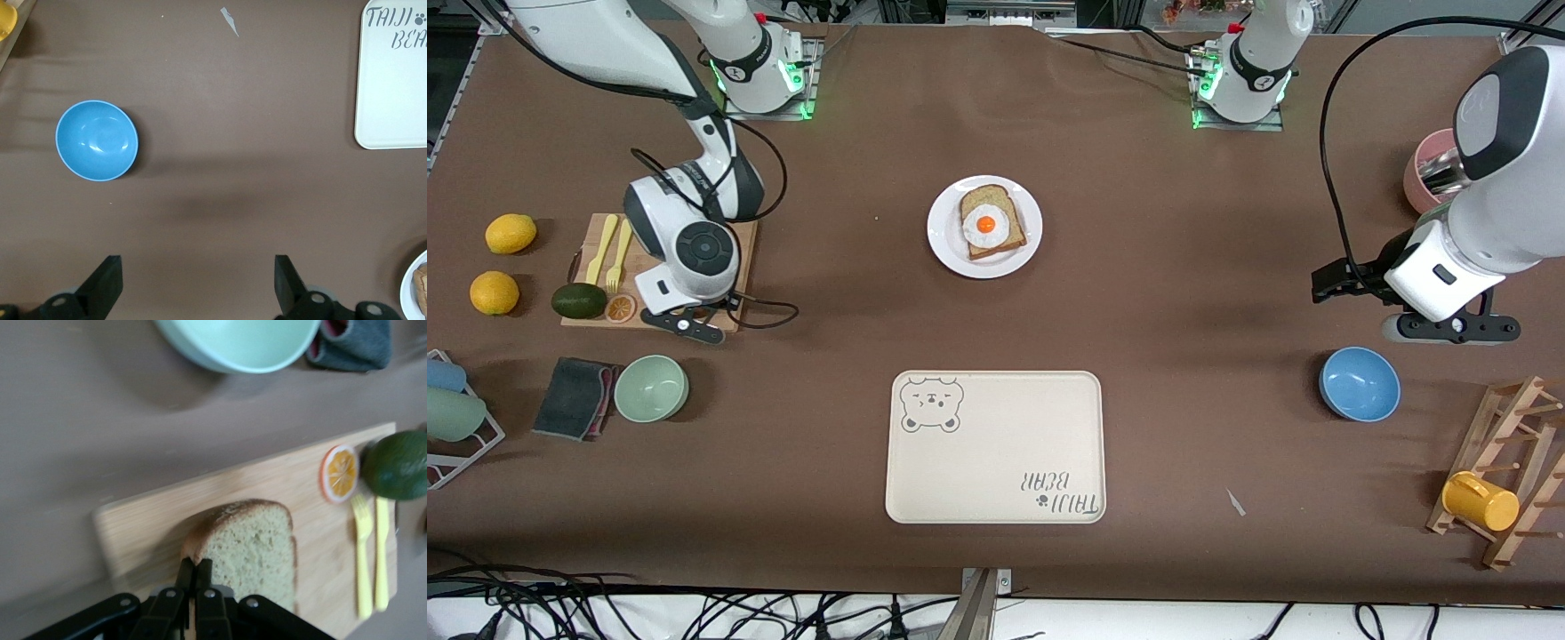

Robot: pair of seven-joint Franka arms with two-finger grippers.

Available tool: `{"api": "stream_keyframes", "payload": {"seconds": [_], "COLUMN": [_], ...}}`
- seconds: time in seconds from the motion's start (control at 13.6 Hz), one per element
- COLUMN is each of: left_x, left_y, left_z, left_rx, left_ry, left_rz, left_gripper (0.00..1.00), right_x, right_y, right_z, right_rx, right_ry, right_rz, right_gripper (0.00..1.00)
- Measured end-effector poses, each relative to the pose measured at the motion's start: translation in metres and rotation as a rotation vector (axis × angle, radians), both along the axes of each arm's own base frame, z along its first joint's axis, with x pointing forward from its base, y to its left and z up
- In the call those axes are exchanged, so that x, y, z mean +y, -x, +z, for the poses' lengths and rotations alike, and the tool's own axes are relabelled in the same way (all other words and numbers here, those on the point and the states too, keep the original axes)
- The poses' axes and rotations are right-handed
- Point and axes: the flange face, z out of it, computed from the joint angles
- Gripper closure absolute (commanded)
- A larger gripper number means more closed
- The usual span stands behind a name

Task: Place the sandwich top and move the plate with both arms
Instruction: 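Carry the bread slice with the right gripper over the white plate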

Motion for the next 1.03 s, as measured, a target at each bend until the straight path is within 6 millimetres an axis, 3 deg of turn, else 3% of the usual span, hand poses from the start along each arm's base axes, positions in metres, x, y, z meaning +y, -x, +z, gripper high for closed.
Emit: {"api": "stream_keyframes", "payload": {"seconds": [0.29, 0.59, 0.81, 1.03], "left_x": [0.000, 0.000, 0.002, 0.008], "left_y": [0.000, 0.000, -0.001, -0.001], "left_z": [-0.001, -0.003, -0.003, -0.003], "left_rx": [0.002, 0.006, 0.007, 0.007], "left_ry": [0.000, 0.000, 0.000, 0.000], "left_rz": [0.000, 0.000, 0.003, 0.012], "left_gripper": [0.00, 0.00, 0.00, 0.00], "right_x": [0.072, 0.159, 0.234, 0.321], "right_y": [-0.008, 0.000, 0.025, 0.074], "right_z": [0.047, 0.108, 0.136, 0.133], "right_rx": [0.054, 0.123, 0.129, 0.114], "right_ry": [-0.046, -0.146, -0.224, -0.229], "right_rz": [-0.038, -0.052, -0.017, 0.032], "right_gripper": [1.00, 1.00, 1.00, 1.00]}}
